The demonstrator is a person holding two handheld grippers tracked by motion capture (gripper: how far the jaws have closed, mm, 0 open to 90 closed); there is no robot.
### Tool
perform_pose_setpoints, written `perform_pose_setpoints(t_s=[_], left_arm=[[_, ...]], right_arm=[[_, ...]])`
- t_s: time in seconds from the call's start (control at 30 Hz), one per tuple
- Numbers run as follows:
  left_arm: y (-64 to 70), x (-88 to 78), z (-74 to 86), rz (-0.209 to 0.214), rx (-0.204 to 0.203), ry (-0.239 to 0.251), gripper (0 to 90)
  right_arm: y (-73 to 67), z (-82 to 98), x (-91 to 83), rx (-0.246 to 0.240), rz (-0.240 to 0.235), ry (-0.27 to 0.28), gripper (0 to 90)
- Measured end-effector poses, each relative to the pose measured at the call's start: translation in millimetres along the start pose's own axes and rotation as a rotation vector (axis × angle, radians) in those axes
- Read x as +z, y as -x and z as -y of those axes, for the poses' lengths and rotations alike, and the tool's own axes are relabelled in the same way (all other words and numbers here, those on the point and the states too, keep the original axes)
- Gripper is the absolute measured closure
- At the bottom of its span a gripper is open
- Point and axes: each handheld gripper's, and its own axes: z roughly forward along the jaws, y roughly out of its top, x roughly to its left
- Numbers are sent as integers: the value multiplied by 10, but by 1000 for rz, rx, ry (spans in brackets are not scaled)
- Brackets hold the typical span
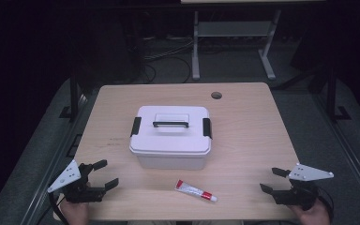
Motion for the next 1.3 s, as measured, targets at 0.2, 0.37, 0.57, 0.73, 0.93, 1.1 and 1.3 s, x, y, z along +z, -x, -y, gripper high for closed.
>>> perform_pose_setpoints(t_s=[0.2, 0.37, 0.57, 0.73, 0.93, 1.1, 1.3], left_arm=[[23, 10, 3, 1, 6, -13, 157], [36, 0, 8, 6, 11, -14, 157], [37, -32, 26, 0, -8, 3, 157], [30, -43, 34, -1, -12, 7, 157], [21, -43, 34, -7, -16, 6, 157], [19, -46, 33, -9, -12, 7, 157], [19, -55, 39, -9, -17, 10, 157]], right_arm=[[-23, -22, -3, -6, -6, -8, 222], [-28, -85, -4, -20, -20, -25, 207], [-12, -200, -68, -41, -32, -21, 205], [9, -274, -114, -58, -45, -44, 205], [40, -415, -148, -99, -50, -69, 203], [49, -519, -146, -118, -50, -103, 203], [66, -653, -140, -143, -57, -146, 203]])
